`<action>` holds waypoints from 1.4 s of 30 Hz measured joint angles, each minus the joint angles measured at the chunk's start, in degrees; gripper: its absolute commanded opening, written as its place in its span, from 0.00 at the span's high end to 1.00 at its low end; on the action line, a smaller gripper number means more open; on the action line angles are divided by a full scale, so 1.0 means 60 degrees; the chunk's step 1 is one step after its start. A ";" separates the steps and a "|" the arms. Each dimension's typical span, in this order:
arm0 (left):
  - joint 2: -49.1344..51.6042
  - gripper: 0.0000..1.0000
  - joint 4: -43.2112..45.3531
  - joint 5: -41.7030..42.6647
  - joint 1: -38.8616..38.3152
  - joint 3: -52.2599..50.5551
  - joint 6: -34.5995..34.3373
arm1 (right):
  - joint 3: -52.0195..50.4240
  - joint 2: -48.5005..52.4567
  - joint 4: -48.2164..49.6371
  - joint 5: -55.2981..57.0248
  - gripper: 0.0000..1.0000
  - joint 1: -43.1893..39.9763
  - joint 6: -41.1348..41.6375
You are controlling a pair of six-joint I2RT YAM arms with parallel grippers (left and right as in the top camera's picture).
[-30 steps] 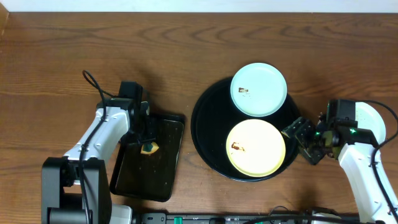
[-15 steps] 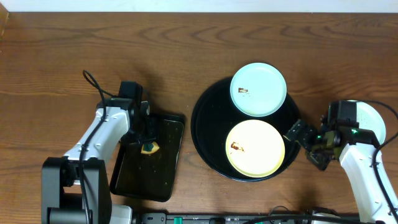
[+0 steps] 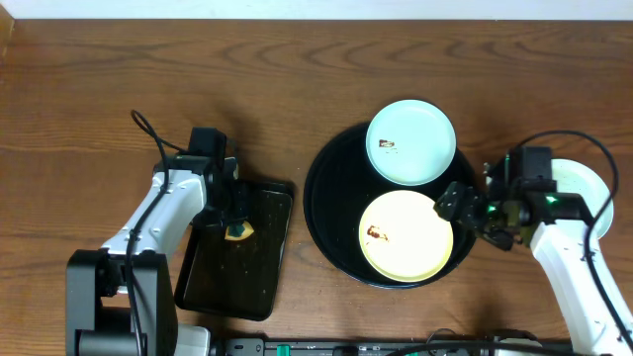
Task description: Clean dirty plates on tray and stack at the side
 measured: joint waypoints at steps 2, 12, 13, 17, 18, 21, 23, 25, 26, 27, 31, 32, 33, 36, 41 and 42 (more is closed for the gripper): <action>0.0000 0.84 0.0040 0.0000 0.0000 0.0000 0.0036 | 0.0000 0.0484 0.0018 -0.0040 0.05 0.0259 -0.0138; 0.0000 0.85 0.0087 0.0000 0.0000 0.0000 0.0117 | 0.0018 0.1960 0.0393 -0.0929 0.18 0.0470 -0.1501; 0.0000 0.85 0.0102 0.0000 0.0000 0.0000 0.0113 | 0.0036 0.1989 0.0401 -0.0994 0.20 0.0470 -0.1621; 0.0000 0.84 0.0135 0.0000 0.0000 0.0000 0.0113 | 0.0069 0.2313 0.0455 -0.1355 0.23 0.0474 -0.1985; 0.0000 0.85 0.0138 0.0000 0.0000 0.0000 0.0117 | 0.0069 0.2386 0.0455 -0.1392 0.22 0.0474 -0.2007; 0.0000 0.85 0.0146 0.0004 0.0000 0.0000 0.0117 | 0.0069 0.2466 0.0433 -0.1402 0.16 0.0474 -0.2087; 0.0000 0.85 0.0146 0.0000 0.0000 0.0000 0.0117 | 0.0069 0.2466 0.0379 -0.1362 0.15 0.0474 -0.2157; 0.0000 0.85 0.0146 0.0004 0.0000 0.0000 0.0117 | 0.0073 0.2466 0.0280 -0.1268 0.15 0.0470 -0.2222; 0.0000 0.85 0.0146 0.0011 0.0000 0.0000 0.0117 | 0.0087 0.2466 0.0193 -0.1235 0.15 0.0463 -0.2273; 0.0000 0.84 0.0149 0.0044 0.0000 0.0000 0.0117 | 0.0135 0.2470 0.0033 -0.1209 0.15 0.0452 -0.2353; 0.0000 0.84 0.0233 0.0168 0.0000 0.0000 0.0153 | 0.0820 0.2488 -0.0787 -0.1206 0.14 0.0397 -0.2732; 0.0000 0.84 0.0255 0.0182 0.0000 0.0000 0.0153 | 0.1053 0.2488 -0.0925 -0.1217 0.13 0.0401 -0.2805; 0.0000 0.85 0.0273 0.0211 0.0000 0.0000 0.0153 | 0.1333 0.2488 -0.1056 -0.1231 0.12 0.0401 -0.2878; 0.0000 0.84 0.0321 0.0266 0.0000 0.0000 0.0153 | 0.1920 0.2488 -0.1257 -0.1158 0.11 0.0430 -0.2918; 0.0000 0.85 0.0328 0.0321 0.0000 0.0000 0.0153 | 0.2055 0.2488 -0.1264 -0.0324 0.10 0.0444 -0.2441; 0.0000 0.85 0.0328 0.0321 0.0000 0.0000 0.0153 | 0.2033 0.2488 -0.1257 -0.0189 0.10 0.0419 -0.2357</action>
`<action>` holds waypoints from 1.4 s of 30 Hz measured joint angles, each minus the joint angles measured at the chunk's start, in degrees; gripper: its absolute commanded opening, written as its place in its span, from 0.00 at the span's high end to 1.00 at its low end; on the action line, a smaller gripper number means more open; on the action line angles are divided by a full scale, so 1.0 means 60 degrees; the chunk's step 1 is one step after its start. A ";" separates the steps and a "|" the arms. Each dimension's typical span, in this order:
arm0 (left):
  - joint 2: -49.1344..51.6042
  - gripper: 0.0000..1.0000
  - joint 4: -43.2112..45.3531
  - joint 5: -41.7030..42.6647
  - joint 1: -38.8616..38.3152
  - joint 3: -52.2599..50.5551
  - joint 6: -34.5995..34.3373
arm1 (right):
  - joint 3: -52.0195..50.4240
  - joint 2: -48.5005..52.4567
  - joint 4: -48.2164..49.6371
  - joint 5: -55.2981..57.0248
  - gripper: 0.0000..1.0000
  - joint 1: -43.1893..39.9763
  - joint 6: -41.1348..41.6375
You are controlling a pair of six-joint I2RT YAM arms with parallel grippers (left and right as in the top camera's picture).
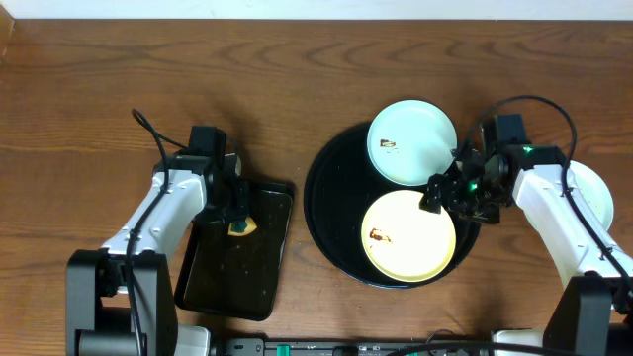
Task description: Clean dirty plates on tray and stack at the side
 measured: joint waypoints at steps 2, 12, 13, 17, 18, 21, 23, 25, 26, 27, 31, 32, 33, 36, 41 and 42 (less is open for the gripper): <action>0.0000 0.85 0.0000 0.0000 0.0000 0.0000 0.0000 | -0.0102 0.0000 0.0087 0.0222 0.10 -0.0062 0.0146; 0.0000 0.84 0.0000 0.0000 0.0000 0.0000 0.0004 | -0.1100 0.0517 0.1035 0.0455 0.14 -0.0226 0.0382; 0.0000 0.84 0.0000 0.0000 0.0000 0.0000 0.0004 | -0.1180 0.0572 0.1118 0.0426 0.14 -0.0226 0.0382; 0.0000 0.84 0.0000 0.0000 0.0000 0.0000 0.0004 | -0.1421 0.0688 0.1348 0.0251 0.16 -0.0226 0.0379; 0.0000 0.85 0.0000 0.0000 0.0000 0.0000 0.0004 | -0.1424 0.0688 0.1377 0.0237 0.17 -0.0226 0.0379; 0.0000 0.84 0.0000 0.0000 0.0000 0.0000 0.0000 | -0.1424 0.0688 0.1457 0.0211 0.20 -0.0226 0.0375; 0.0000 0.85 0.0000 0.0000 0.0000 0.0000 0.0004 | -0.1424 0.0688 0.1468 0.0189 0.21 -0.0226 0.0372; 0.0000 0.84 0.0000 0.0000 0.0000 0.0000 0.0004 | -0.1424 0.0688 0.1464 0.0175 0.28 -0.0226 0.0375; 0.0000 0.85 0.0000 0.0000 0.0000 0.0000 0.0004 | -0.1424 0.0688 0.1461 0.0157 0.30 -0.0226 0.0375; 0.0000 0.85 0.0000 0.0000 0.0000 0.0000 0.0004 | -0.1424 0.0688 0.1461 0.0149 0.30 -0.0226 0.0364; 0.0000 0.84 0.0011 0.0000 0.0000 0.0000 0.0004 | -0.1424 0.0688 0.1450 0.0124 0.29 -0.0226 0.0379; 0.0000 0.85 0.0015 0.0000 0.0000 0.0000 0.0004 | -0.1424 0.0688 0.1435 0.0117 0.29 -0.0226 0.0379; 0.0000 0.85 0.0015 0.0000 0.0000 0.0000 0.0004 | -0.1424 0.0688 0.1428 0.0113 0.29 -0.0226 0.0379; 0.0000 0.84 0.0015 0.0000 0.0000 0.0000 0.0004 | -0.1424 0.0688 0.1428 0.0051 0.29 -0.0226 0.0379; 0.0000 0.85 0.0044 0.0000 0.0000 0.0000 0.0018 | -0.1424 0.0688 0.1446 -0.0015 0.33 -0.0226 0.0379; 0.0000 0.85 0.0047 0.0000 0.0000 0.0000 0.0029 | -0.1424 0.0688 0.1468 -0.0022 0.34 -0.0226 0.0382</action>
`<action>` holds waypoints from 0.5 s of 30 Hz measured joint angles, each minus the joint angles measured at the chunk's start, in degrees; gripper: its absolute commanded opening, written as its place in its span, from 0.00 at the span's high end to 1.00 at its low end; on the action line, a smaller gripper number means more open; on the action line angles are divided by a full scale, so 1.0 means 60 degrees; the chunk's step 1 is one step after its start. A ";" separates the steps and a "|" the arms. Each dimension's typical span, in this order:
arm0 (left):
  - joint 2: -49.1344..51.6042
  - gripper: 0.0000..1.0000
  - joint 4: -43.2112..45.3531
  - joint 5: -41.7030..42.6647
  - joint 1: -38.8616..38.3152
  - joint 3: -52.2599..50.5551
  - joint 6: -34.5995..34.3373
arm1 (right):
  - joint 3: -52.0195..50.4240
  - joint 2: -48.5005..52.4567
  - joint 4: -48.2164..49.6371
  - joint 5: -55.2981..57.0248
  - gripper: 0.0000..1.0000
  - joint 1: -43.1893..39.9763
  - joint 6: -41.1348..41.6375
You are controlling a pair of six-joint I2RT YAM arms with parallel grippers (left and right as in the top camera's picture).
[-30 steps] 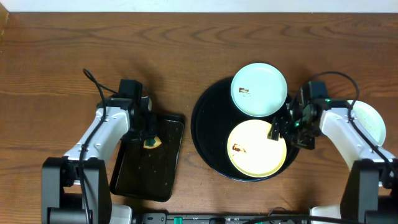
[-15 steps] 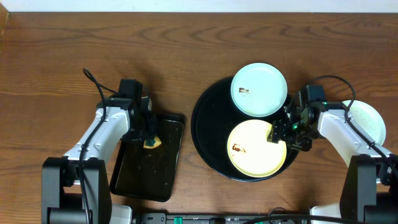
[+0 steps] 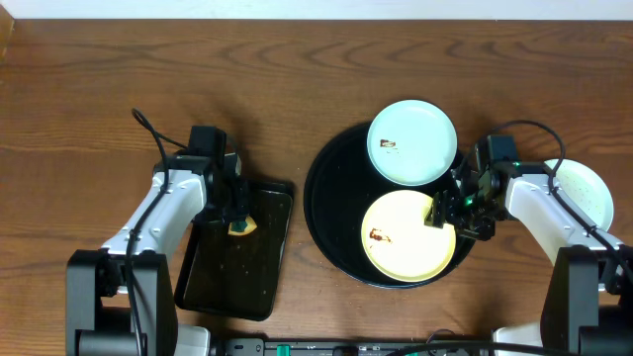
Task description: Clean dirty plates on tray and stack at the side
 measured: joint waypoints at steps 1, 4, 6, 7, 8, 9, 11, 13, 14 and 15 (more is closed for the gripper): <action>0.0000 0.85 0.0000 0.0000 0.0000 0.0000 0.0004 | 0.0000 0.0000 0.0040 0.0000 0.37 0.0000 0.0000; 0.0000 0.85 0.0004 0.0000 0.0000 0.0000 0.0004 | 0.0000 0.0000 0.0138 -0.0007 0.43 0.0000 0.0040; 0.0000 0.85 0.0007 0.0000 0.0000 0.0000 0.0004 | -0.0025 0.0000 0.0288 -0.0015 0.44 0.0000 0.0062; 0.0000 0.85 0.0004 0.0000 0.0000 0.0000 0.0004 | -0.0076 0.0000 0.0404 -0.0025 0.44 0.0000 0.0069; 0.0000 0.85 0.0000 0.0000 0.0000 0.0000 0.0004 | -0.0124 0.0000 0.0492 -0.0033 0.44 0.0000 0.0073; 0.0000 0.85 0.0000 0.0000 0.0000 0.0000 0.0004 | -0.0219 0.0000 0.0623 -0.0036 0.46 0.0000 0.0076; 0.0000 0.85 -0.0018 0.0000 0.0000 0.0000 0.0004 | -0.0437 0.0000 0.0878 -0.0040 0.50 0.0000 0.0109; 0.0000 0.85 -0.0047 0.0000 0.0000 0.0000 0.0004 | -0.0590 -0.0062 0.1133 -0.0073 0.61 -0.0004 0.0175; 0.0000 0.85 -0.0058 0.0000 0.0000 0.0000 0.0004 | -0.0656 -0.0091 0.1242 -0.0080 0.71 -0.0004 0.0215; 0.0000 0.88 -0.0062 0.0000 0.0000 0.0000 0.0004 | -0.0747 -0.0120 0.1399 -0.0087 0.87 -0.0004 0.0215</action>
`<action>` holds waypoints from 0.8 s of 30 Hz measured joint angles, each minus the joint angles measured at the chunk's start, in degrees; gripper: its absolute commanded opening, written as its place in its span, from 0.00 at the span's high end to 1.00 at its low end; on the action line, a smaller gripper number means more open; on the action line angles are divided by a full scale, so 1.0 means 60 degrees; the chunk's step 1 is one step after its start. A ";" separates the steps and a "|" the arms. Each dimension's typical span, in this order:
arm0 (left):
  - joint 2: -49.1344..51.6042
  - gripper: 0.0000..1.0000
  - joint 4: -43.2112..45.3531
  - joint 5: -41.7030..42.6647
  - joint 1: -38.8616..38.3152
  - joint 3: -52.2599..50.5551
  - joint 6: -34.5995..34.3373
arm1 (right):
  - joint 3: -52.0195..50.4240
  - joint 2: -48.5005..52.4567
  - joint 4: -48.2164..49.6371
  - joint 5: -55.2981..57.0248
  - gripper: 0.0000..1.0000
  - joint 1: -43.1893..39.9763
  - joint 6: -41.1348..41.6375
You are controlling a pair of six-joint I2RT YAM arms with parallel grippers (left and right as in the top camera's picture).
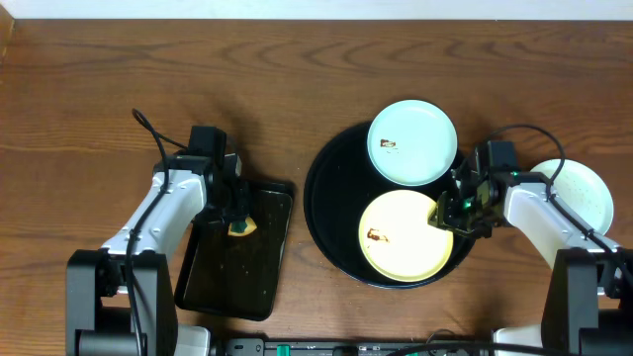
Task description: Clean dirty plates on tray and stack at the side
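Note:
A round black tray [331, 188] holds a pale green plate [412, 140] at the back and a yellow plate [406, 235] in front, each with a small brown stain. My right gripper [440, 217] is at the yellow plate's right rim; whether it grips the rim cannot be told. A white plate [584, 190] lies on the table right of the tray, partly under the right arm. My left gripper [237, 225] is down on a yellow-green sponge [240, 229] in a black rectangular tray [237, 277].
The wooden table [148, 89] spreads around both trays. A black cable [148, 133] loops behind the left arm, another [539, 133] over the right arm. The table's far edge runs along the top of the view.
The right gripper has edged slightly right along the yellow plate's right rim, and the yellow plate sits a little further left. The left arm and sponge are unchanged.
First the right gripper hovered at the tray's right edge by the yellow plate. Then it stood further back, between the two plates. After that it was lower at the yellow plate's right rim, where it stays now. The left gripper stayed on the sponge throughout.

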 measured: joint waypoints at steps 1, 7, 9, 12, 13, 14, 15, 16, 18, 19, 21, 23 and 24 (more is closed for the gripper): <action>0.0000 0.91 0.0004 0.0000 0.0000 0.0000 0.0000 | -0.0058 -0.0022 0.0062 0.0025 0.96 -0.0004 0.0102; 0.0000 0.92 -0.0015 0.0000 0.0000 0.0000 0.0044 | -0.0393 -0.0051 0.0270 -0.0382 0.99 0.0000 0.0182; 0.0000 0.93 -0.0015 0.0000 0.0000 0.0000 0.0044 | -0.0404 -0.0051 0.0284 -0.0408 0.99 0.0000 0.0233; 0.0000 0.92 -0.0015 -0.0040 0.0000 0.0000 0.0044 | -0.0404 -0.0051 0.0284 -0.0415 0.99 -0.0004 0.0273; 0.0000 0.93 -0.0011 -0.0117 0.0000 0.0000 0.0044 | -0.0408 -0.0051 0.0284 -0.0415 0.99 -0.0004 0.0280; 0.0000 0.93 -0.0015 -0.0240 0.0000 0.0000 0.0040 | -0.0404 -0.0051 0.0284 -0.0415 0.99 -0.0004 0.0288; 0.0000 0.92 -0.0015 -0.0361 0.0000 0.0000 0.0036 | -0.0408 -0.0051 0.0284 -0.0415 0.99 0.0000 0.0299; 0.0000 0.92 -0.0015 -0.0528 0.0000 0.0000 0.0022 | -0.0408 -0.0051 0.0284 -0.0415 0.99 0.0000 0.0302; 0.0000 0.93 0.0018 -0.0820 0.0000 -0.0025 -0.0040 | -0.0408 -0.0051 0.0277 -0.0419 0.99 0.0000 0.0302; 0.0000 0.93 0.0066 -0.0929 0.0000 -0.0069 -0.0047 | -0.0408 -0.0051 0.0277 -0.0426 0.99 0.0000 0.0302; 0.0000 0.92 0.0328 -0.1060 0.0000 -0.0317 -0.0080 | -0.0408 -0.0051 0.0273 -0.0448 0.99 0.0000 0.0302; 0.0026 0.92 0.0696 -0.1144 0.0000 -0.0736 -0.0098 | -0.0415 -0.0051 0.0277 -0.0474 0.99 0.0000 0.0299; 0.0080 0.92 0.0878 -0.1162 0.0000 -0.0991 -0.0113 | -0.0415 -0.0051 0.0277 -0.0488 0.99 -0.0004 0.0299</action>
